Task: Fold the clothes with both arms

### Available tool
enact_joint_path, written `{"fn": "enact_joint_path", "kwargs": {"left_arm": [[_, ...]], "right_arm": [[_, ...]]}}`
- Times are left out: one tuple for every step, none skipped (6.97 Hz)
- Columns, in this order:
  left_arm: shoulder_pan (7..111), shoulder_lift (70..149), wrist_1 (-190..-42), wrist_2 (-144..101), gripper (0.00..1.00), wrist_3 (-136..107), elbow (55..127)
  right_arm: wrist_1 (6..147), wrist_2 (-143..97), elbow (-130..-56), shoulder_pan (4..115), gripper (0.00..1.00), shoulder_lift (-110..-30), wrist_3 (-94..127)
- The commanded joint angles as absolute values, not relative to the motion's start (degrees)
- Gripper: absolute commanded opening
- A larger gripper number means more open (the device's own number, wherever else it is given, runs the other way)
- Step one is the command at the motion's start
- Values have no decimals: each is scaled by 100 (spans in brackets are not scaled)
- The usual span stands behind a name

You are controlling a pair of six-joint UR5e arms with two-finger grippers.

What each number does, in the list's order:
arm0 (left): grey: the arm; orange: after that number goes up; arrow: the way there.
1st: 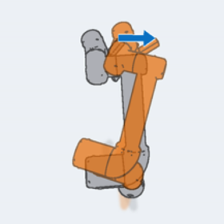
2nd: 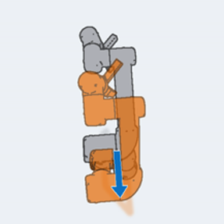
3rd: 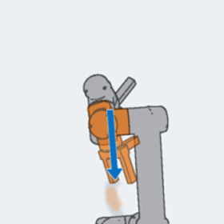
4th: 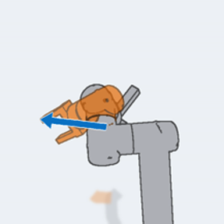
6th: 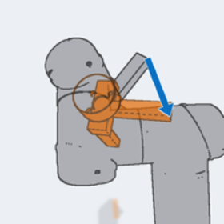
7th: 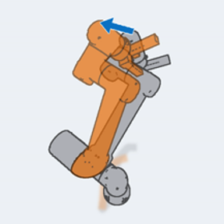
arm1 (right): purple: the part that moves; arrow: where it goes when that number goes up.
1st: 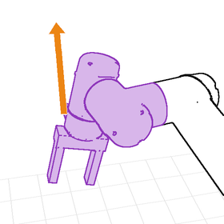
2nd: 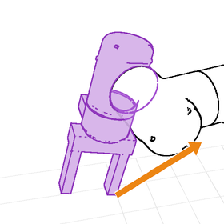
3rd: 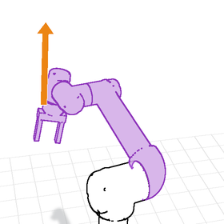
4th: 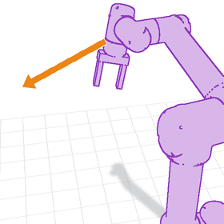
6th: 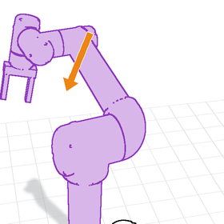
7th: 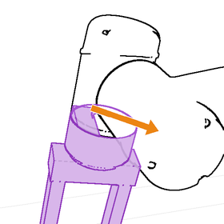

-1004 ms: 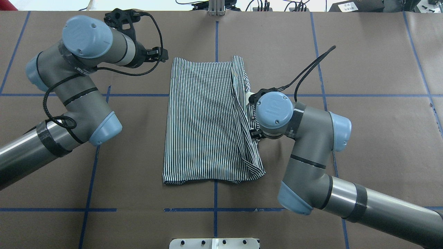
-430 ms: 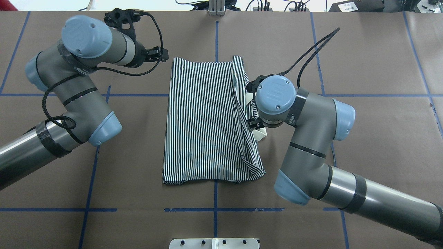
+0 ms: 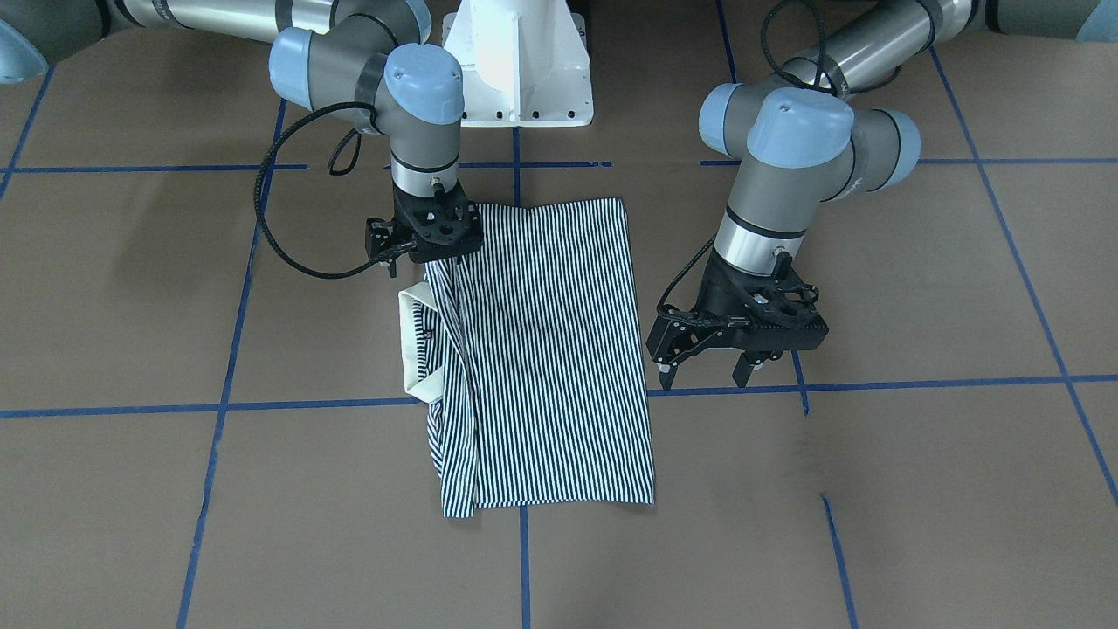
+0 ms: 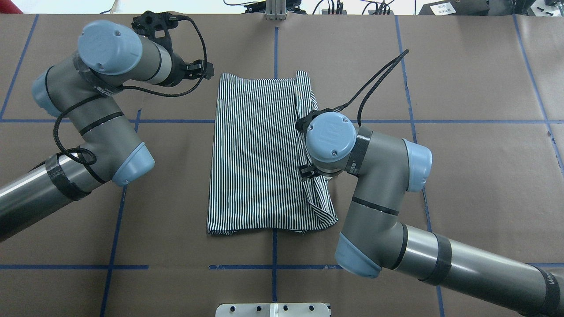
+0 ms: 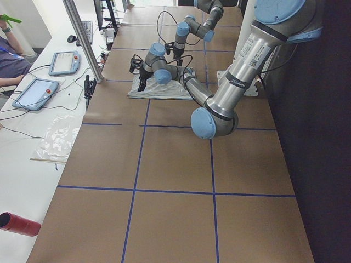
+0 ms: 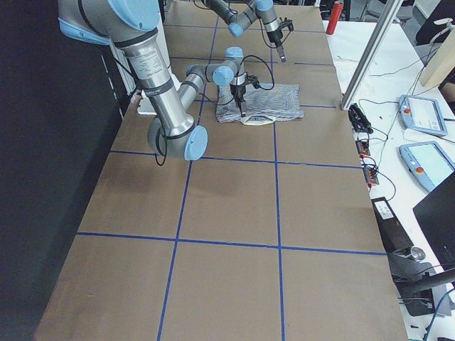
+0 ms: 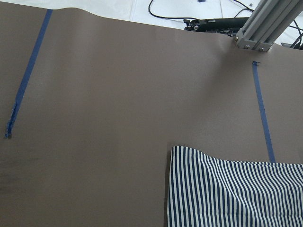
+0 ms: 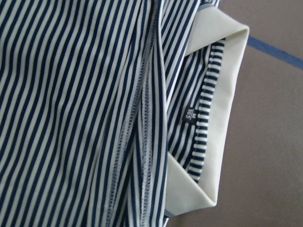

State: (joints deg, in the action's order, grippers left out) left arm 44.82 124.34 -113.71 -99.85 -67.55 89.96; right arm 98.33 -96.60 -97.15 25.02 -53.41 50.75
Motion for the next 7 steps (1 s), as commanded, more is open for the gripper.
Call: {"fn": "enact_joint_path", "kwargs": {"left_arm": [[4482, 12437, -11373, -9984, 100, -6759, 8991], [4482, 12437, -11373, -9984, 100, -6759, 8991], [4482, 12437, -11373, -9993, 100, -6759, 9000], [4482, 12437, -11373, -9993, 100, -6759, 8991], [4482, 12437, -11364, -9984, 100, -6759, 8991], [4482, 12437, -11373, -9993, 100, -6759, 8991], [4482, 12437, -11373, -9993, 100, -6759, 8991]], "right_arm": [[9844, -9607, -9528, 2347, 99, -5291, 5080], [9844, -9606, -9423, 2338, 99, -5256, 5071], [9844, -9606, -9248, 2329, 99, -5117, 5071], [9844, -9606, -9211, 2329, 99, -5107, 5063], [9844, -9615, -9211, 2329, 99, -5098, 5054], [9852, -9615, -9211, 2329, 99, -5115, 5054], [9861, -9615, -9202, 2338, 99, -5141, 5054]]}}
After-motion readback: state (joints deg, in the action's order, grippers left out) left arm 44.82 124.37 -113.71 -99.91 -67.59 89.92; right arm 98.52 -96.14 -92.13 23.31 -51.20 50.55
